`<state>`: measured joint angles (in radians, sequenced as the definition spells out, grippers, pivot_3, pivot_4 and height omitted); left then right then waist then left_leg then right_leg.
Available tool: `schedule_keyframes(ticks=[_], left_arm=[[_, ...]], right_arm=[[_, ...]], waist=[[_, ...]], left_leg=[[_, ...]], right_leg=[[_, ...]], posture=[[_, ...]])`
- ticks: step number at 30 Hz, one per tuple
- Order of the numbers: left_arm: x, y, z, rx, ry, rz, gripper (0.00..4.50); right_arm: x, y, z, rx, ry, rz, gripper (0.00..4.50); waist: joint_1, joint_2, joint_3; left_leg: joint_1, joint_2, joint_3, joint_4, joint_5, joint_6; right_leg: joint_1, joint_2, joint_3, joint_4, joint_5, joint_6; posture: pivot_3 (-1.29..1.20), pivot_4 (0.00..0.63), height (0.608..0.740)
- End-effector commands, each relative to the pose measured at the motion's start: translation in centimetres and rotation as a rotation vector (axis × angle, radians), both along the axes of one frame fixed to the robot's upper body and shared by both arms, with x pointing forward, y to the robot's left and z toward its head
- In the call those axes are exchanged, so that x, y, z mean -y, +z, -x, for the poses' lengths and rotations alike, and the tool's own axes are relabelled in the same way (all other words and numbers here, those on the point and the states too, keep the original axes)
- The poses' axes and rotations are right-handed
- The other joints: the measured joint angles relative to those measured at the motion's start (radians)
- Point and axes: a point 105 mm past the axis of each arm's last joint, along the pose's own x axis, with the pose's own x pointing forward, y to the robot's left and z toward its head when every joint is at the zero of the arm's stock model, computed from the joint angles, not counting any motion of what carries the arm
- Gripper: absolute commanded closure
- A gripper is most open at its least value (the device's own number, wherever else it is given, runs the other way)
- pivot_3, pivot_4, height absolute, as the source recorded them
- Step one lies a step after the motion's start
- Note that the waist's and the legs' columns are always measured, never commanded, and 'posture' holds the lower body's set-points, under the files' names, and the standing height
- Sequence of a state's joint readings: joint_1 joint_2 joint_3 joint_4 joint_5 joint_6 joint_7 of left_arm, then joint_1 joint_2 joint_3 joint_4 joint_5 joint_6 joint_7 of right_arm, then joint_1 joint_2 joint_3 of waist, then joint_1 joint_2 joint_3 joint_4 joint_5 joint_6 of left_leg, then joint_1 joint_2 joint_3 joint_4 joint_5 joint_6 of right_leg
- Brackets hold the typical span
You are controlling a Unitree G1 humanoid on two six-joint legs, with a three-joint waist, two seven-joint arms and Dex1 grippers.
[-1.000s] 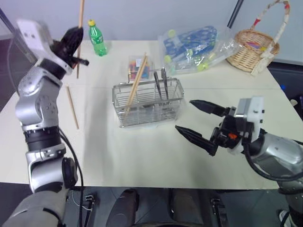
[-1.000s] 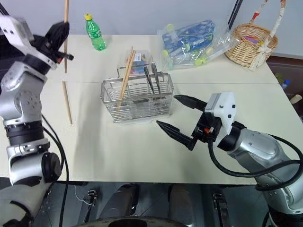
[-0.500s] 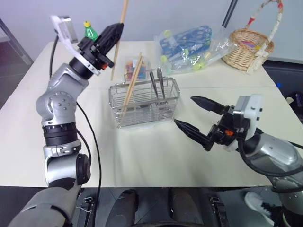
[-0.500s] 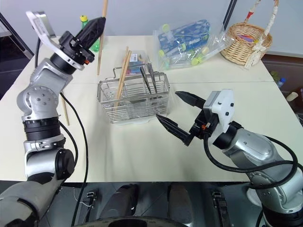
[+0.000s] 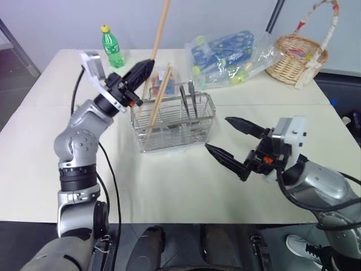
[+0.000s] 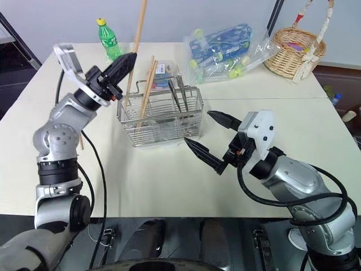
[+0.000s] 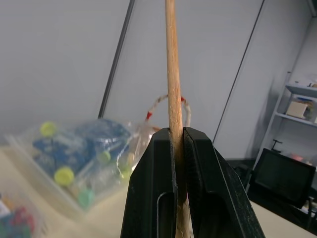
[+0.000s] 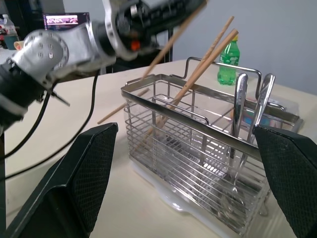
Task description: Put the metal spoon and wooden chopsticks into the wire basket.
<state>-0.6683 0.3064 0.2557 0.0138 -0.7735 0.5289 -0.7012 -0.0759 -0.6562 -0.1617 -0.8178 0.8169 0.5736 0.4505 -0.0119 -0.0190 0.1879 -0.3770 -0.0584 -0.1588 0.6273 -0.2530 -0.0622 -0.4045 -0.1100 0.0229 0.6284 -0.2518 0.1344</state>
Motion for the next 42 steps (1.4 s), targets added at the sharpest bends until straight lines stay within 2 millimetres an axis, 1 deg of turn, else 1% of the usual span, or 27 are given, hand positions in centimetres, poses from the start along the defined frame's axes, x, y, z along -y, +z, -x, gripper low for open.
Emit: schedule_keyframes(ticks=[1, 5, 11, 13, 14, 16, 17, 19, 20, 21, 24, 26, 28, 30, 32, 34, 36, 37, 39, 42], left_arm=[[0.5, 1.0, 0.9, 0.077, 0.002, -0.009, 4.40], [0.9, 0.1, 1.0, 0.069, 0.010, -0.020, 4.40], [1.0, -0.1, 1.0, 0.070, 0.016, -0.022, 4.40], [0.9, -0.1, 1.0, 0.070, 0.017, -0.023, 3.63], [0.8, -0.1, 1.1, 0.069, 0.014, -0.024, 3.31], [0.7, -0.1, 1.1, 0.069, 0.013, -0.024, 2.35], [0.6, 0.0, 1.1, 0.069, 0.013, -0.025, 1.76], [0.4, 0.0, 1.2, 0.071, 0.016, -0.028, 0.74], [0.2, 0.1, 1.2, 0.073, 0.023, -0.031, 0.32], [0.1, 0.3, 1.2, 0.075, 0.029, -0.032, 0.06], [-0.5, 1.2, 1.4, 0.091, 0.044, -0.015, 0.06], [-1.1, 2.5, 1.5, 0.114, 0.058, 0.014, 0.06], [-2.2, 4.5, 1.4, 0.151, 0.099, 0.066, 0.06], [-4.0, 6.6, 1.1, 0.184, 0.170, 0.107, 0.06], [-5.8, 7.9, 0.7, 0.201, 0.255, 0.118, 0.06], [-8.2, 8.9, 0.1, 0.191, 0.368, 0.136, 0.06], [-10.5, 8.9, -0.8, 0.162, 0.509, 0.099, 0.06], [-11.7, 8.2, -1.5, 0.117, 0.595, 0.054, 0.06], [-13.7, 6.5, -2.2, 0.032, 0.723, -0.012, 0.06], [-15.3, 4.0, -2.3, -0.070, 0.829, -0.093, 0.06]], right_arm=[[-0.3, 0.9, 0.1, 0.050, 0.016, -0.009, 0.00], [-0.3, 1.0, 0.0, 0.055, 0.019, -0.010, 0.00], [-0.4, 1.1, 0.0, 0.057, 0.020, -0.011, 0.00], [-0.4, 1.2, -0.1, 0.061, 0.018, -0.012, 0.00], [-0.3, 1.2, -0.1, 0.062, 0.017, -0.012, 0.00], [-0.3, 1.2, -0.1, 0.063, 0.017, -0.012, 0.00], [-0.3, 1.2, -0.2, 0.063, 0.017, -0.012, 0.00], [-0.4, 1.2, -0.2, 0.062, 0.018, -0.014, 0.00], [-0.4, 1.2, -0.2, 0.062, 0.019, -0.014, 0.00], [-0.4, 1.1, -0.2, 0.060, 0.021, -0.015, 0.00], [-0.5, 1.0, -0.2, 0.056, 0.024, -0.016, 0.00], [-0.4, 1.0, -0.2, 0.053, 0.030, -0.013, 0.00], [-0.5, 1.0, -0.2, 0.051, 0.042, -0.011, 0.00], [-0.6, 1.1, 0.0, 0.051, 0.060, -0.009, 0.00], [-0.8, 1.1, 0.4, 0.050, 0.084, -0.003, 0.00], [-1.2, 1.2, 0.9, 0.053, 0.114, 0.007, 0.00], [-1.4, 1.3, 1.4, 0.059, 0.146, 0.025, 0.00], [-1.5, 1.3, 1.6, 0.063, 0.163, 0.038, 0.00], [-1.6, 1.3, 2.0, 0.067, 0.191, 0.063, 0.00], [-1.5, 1.1, 2.4, 0.061, 0.226, 0.088, 0.00]], waist=[[0.000, 0.000, 0.000], [0.000, 0.000, 0.000], [0.000, 0.000, 0.000], [0.000, 0.000, 0.000], [0.000, 0.000, 0.000], [0.000, 0.000, 0.000], [0.000, 0.000, 0.000], [0.000, 0.000, 0.000], [0.000, 0.000, 0.000], [0.000, 0.000, 0.000], [0.000, 0.000, 0.000], [0.001, 0.000, 0.000], [0.000, 0.000, 0.000], [0.000, -0.001, 0.001], [-0.002, 0.000, 0.000], [-0.003, 0.000, 0.000], [-0.003, 0.000, 0.000], [-0.003, 0.000, 0.001], [-0.002, 0.000, 0.001], [0.000, 0.000, 0.001]], left_leg=[[0.000, 0.000, 0.000, 0.000, 0.000, 0.000], [0.000, 0.000, 0.000, 0.000, 0.000, 0.000], [0.000, 0.000, 0.000, 0.000, 0.000, 0.000], [0.000, 0.000, 0.000, 0.000, 0.000, 0.000], [0.000, 0.000, 0.000, 0.000, 0.000, 0.000], [0.000, 0.000, 0.000, 0.000, 0.000, 0.000], [0.000, 0.000, 0.000, 0.000, 0.000, 0.000], [0.000, 0.000, 0.000, 0.000, 0.000, 0.000], [0.000, 0.000, 0.000, 0.000, 0.000, 0.000], [0.000, 0.000, 0.000, 0.000, 0.000, 0.000], [0.000, 0.000, 0.000, 0.000, 0.000, 0.000], [0.000, 0.000, 0.000, 0.000, 0.000, 0.000], [0.000, 0.000, 0.000, 0.000, 0.000, 0.000], [0.000, 0.000, 0.000, 0.000, 0.000, 0.000], [0.000, 0.000, 0.000, 0.000, 0.000, 0.000], [0.000, 0.000, 0.000, -0.001, 0.000, 0.000], [0.000, 0.000, 0.000, -0.001, 0.000, 0.000], [0.001, 0.000, 0.000, -0.001, 0.000, 0.000], [0.000, 0.000, 0.000, -0.001, 0.000, 0.000], [0.000, 0.000, 0.000, -0.001, 0.000, 0.000]], right_leg=[[0.000, 0.000, 0.000, 0.000, 0.000, 0.000], [0.000, 0.000, 0.000, 0.000, 0.000, 0.000], [0.000, 0.000, 0.000, 0.000, 0.000, 0.000], [0.000, 0.000, 0.000, 0.000, 0.000, 0.000], [0.000, 0.000, 0.000, 0.000, 0.000, 0.000], [0.000, 0.000, 0.000, 0.000, 0.000, 0.000], [0.000, 0.000, 0.000, 0.000, 0.000, 0.000], [0.000, 0.000, 0.000, 0.000, 0.000, 0.000], [0.000, 0.000, 0.000, 0.000, 0.000, 0.000], [0.000, 0.000, 0.000, 0.000, 0.000, 0.000], [0.000, 0.000, 0.000, 0.000, 0.000, 0.000], [0.000, 0.000, 0.000, 0.000, 0.000, 0.000], [0.000, 0.000, 0.000, 0.000, 0.000, 0.000], [0.000, 0.000, 0.000, 0.000, 0.000, 0.000], [0.000, 0.000, 0.000, 0.000, 0.000, 0.000], [0.000, 0.000, 0.000, 0.000, 0.000, 0.000], [0.000, 0.000, 0.000, 0.000, 0.000, 0.000], [0.000, 0.000, 0.000, 0.000, 0.000, 0.000], [0.000, 0.000, 0.000, 0.000, 0.000, 0.000], [0.000, 0.000, 0.000, 0.000, 0.000, 0.000]], posture=[[0.00, 0.150, 0.740], [0.00, 0.150, 0.740], [0.00, 0.150, 0.740], [0.00, 0.150, 0.740], [0.00, 0.150, 0.740], [0.00, 0.150, 0.740], [0.00, 0.150, 0.740], [0.00, 0.150, 0.740], [0.00, 0.150, 0.740], [0.00, 0.150, 0.740], [0.00, 0.150, 0.740], [0.00, 0.150, 0.740], [0.00, 0.150, 0.740], [0.00, 0.150, 0.740], [0.00, 0.150, 0.740], [0.00, 0.150, 0.740], [0.00, 0.150, 0.740], [0.00, 0.150, 0.740], [0.00, 0.150, 0.740], [0.00, 0.150, 0.740]])
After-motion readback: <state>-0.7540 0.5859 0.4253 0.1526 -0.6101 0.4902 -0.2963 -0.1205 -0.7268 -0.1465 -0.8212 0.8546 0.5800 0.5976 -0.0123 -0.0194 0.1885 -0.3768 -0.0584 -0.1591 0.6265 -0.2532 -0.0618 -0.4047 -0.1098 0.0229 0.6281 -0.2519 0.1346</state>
